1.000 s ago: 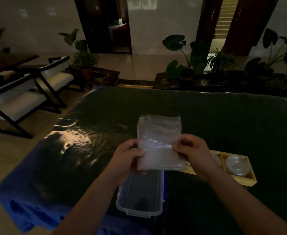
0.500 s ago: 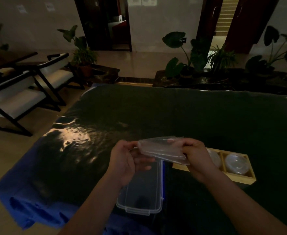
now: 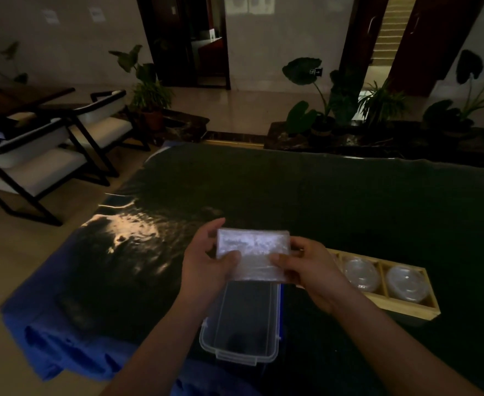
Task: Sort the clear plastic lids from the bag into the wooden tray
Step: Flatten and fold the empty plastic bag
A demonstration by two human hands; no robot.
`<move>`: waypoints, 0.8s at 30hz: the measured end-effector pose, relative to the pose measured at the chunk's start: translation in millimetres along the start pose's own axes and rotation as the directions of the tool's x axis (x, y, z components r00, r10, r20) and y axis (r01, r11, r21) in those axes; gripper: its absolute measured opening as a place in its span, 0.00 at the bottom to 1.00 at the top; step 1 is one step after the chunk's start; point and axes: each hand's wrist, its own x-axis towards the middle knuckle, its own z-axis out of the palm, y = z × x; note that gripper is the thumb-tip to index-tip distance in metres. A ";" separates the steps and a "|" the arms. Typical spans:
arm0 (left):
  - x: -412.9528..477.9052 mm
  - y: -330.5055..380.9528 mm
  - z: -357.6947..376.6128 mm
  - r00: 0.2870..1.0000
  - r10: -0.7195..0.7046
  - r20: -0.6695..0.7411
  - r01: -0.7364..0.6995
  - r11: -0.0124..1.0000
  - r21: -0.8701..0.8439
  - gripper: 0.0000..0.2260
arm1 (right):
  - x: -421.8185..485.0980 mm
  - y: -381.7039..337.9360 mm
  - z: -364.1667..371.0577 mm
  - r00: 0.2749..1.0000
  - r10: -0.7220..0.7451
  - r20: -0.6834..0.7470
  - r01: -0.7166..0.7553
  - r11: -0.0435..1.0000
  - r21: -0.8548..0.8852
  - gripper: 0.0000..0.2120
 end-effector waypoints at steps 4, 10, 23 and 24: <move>-7.5 0.6 -9.5 0.968 -0.252 0.011 0.242 0.915 -0.322 0.31 | 2.5 -1.0 7.8 0.994 -0.089 -0.071 0.084 0.994 -0.065 0.14; -31.3 -9.7 -35.8 0.940 -0.320 0.120 0.336 0.931 -0.145 0.12 | 7.1 3.7 34.9 0.989 -0.132 -0.071 0.123 0.985 -0.120 0.15; -80.1 -51.8 -165.4 0.856 -0.486 -0.178 0.407 0.844 -0.350 0.08 | 25.4 43.6 161.8 0.966 -0.007 0.260 0.079 0.959 -0.271 0.15; -85.8 -56.5 -175.5 0.845 -0.494 -0.206 0.400 0.839 -0.368 0.08 | 26.2 46.7 171.7 0.958 0.015 0.287 0.066 0.960 -0.272 0.15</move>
